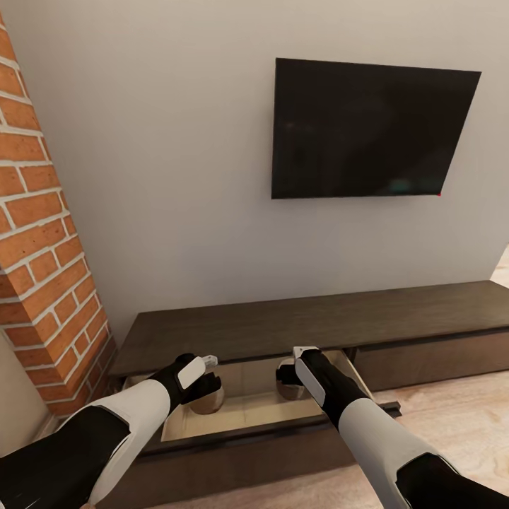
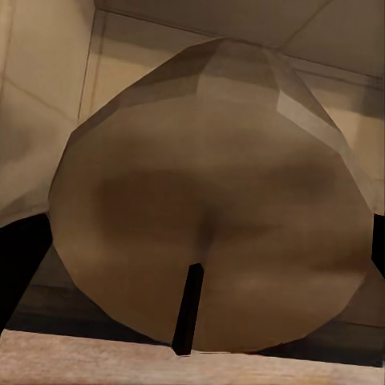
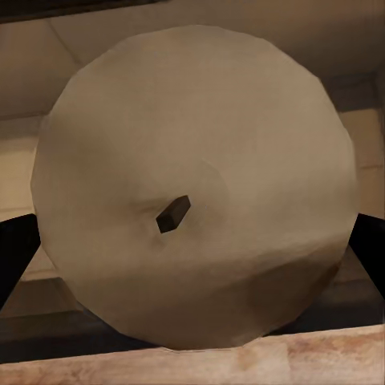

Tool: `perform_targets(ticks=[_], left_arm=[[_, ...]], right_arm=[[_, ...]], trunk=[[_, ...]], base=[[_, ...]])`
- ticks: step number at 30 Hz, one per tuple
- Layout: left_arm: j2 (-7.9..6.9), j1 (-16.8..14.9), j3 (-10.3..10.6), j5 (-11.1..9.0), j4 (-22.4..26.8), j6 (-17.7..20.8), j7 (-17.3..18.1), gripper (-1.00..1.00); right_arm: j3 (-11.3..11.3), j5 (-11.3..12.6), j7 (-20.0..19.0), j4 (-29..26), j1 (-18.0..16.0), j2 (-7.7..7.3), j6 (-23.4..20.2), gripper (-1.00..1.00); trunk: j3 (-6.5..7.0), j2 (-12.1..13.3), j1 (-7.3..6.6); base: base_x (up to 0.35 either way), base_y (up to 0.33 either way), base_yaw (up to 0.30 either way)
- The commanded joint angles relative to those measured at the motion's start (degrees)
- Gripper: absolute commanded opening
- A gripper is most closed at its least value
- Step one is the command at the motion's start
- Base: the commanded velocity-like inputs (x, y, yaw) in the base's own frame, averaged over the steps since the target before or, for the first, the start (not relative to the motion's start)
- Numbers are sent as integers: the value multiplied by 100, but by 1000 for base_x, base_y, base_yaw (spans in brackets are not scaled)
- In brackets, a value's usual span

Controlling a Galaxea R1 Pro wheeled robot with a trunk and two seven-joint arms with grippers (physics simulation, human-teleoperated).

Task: Place each of the two pumpkins and all three candles from the living room inside a cabinet in the living room (use any cabinet), then make sure every cabinet is closed, and position the cauldron so it is next to a table in the living room.

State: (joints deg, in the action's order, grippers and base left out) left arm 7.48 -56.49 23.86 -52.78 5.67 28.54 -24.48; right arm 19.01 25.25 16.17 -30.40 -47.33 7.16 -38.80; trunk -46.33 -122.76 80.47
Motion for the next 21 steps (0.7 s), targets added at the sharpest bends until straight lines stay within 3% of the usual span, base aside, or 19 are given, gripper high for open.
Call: perform_targets(ticks=[1,9,21], left_arm=[[3,-2,48,-57,10,16,-40,-100],[-1,-1,47,-57,12,20,-63,-100],[-1,-2,47,-57,13,20,-66,-100]], right_arm=[[33,59,53,-8,-5,-4,-14,-100],[33,59,35,-1,-5,17,-13,-100],[33,59,37,-1,-5,22,-11,-100]], trunk=[[-10,-3,1],[-14,-3,1],[-230,-484,265]], base=[[110,0,0],[15,0,0],[0,0,0]])
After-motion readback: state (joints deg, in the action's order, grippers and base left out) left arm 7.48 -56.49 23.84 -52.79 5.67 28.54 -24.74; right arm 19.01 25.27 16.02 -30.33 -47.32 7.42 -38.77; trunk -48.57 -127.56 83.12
